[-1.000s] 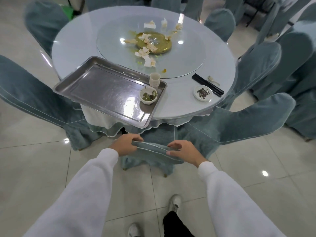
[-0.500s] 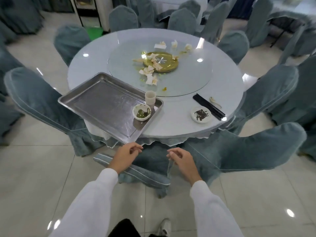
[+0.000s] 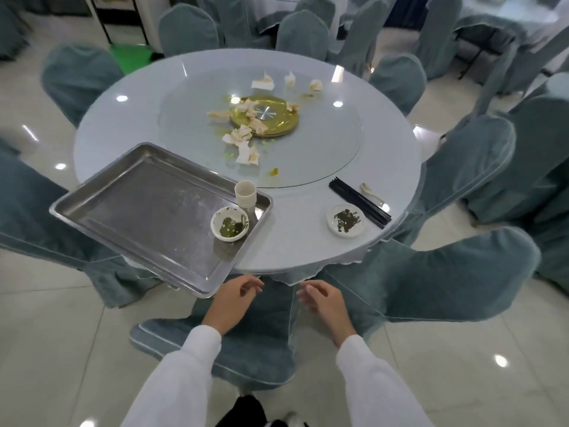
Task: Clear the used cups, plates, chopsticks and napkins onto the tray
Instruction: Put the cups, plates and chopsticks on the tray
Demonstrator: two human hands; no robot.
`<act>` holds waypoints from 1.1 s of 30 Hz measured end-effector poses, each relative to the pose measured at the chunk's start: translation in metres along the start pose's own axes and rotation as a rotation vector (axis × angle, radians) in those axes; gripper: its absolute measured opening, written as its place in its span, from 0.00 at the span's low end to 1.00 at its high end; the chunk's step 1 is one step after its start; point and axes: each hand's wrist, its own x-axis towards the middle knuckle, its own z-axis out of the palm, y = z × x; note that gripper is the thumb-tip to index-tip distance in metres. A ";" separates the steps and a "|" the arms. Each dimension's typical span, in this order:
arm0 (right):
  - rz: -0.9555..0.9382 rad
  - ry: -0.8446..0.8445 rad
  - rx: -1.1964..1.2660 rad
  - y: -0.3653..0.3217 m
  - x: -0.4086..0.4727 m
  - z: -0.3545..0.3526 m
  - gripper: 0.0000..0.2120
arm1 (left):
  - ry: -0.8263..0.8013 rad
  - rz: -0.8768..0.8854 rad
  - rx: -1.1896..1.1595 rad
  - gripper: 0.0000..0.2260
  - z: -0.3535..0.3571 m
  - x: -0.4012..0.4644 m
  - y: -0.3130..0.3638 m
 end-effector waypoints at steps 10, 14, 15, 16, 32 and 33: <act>0.146 0.237 0.194 -0.013 0.042 -0.031 0.10 | -0.047 -0.003 -0.154 0.10 -0.001 0.069 0.016; 0.194 0.277 0.246 -0.015 0.061 -0.043 0.10 | -0.045 -0.033 -0.167 0.09 0.003 0.084 0.019; 0.209 0.283 0.269 -0.016 0.068 -0.048 0.10 | -0.042 -0.039 -0.166 0.08 0.004 0.087 0.020; 0.224 0.289 0.296 -0.017 0.076 -0.052 0.10 | -0.035 -0.045 -0.163 0.08 0.006 0.090 0.022; 0.449 0.344 0.455 -0.027 0.225 -0.124 0.13 | 0.136 -0.327 -0.259 0.10 0.043 0.115 0.021; 0.461 0.336 0.455 -0.028 0.230 -0.126 0.14 | 0.143 -0.346 -0.270 0.10 0.045 0.116 0.022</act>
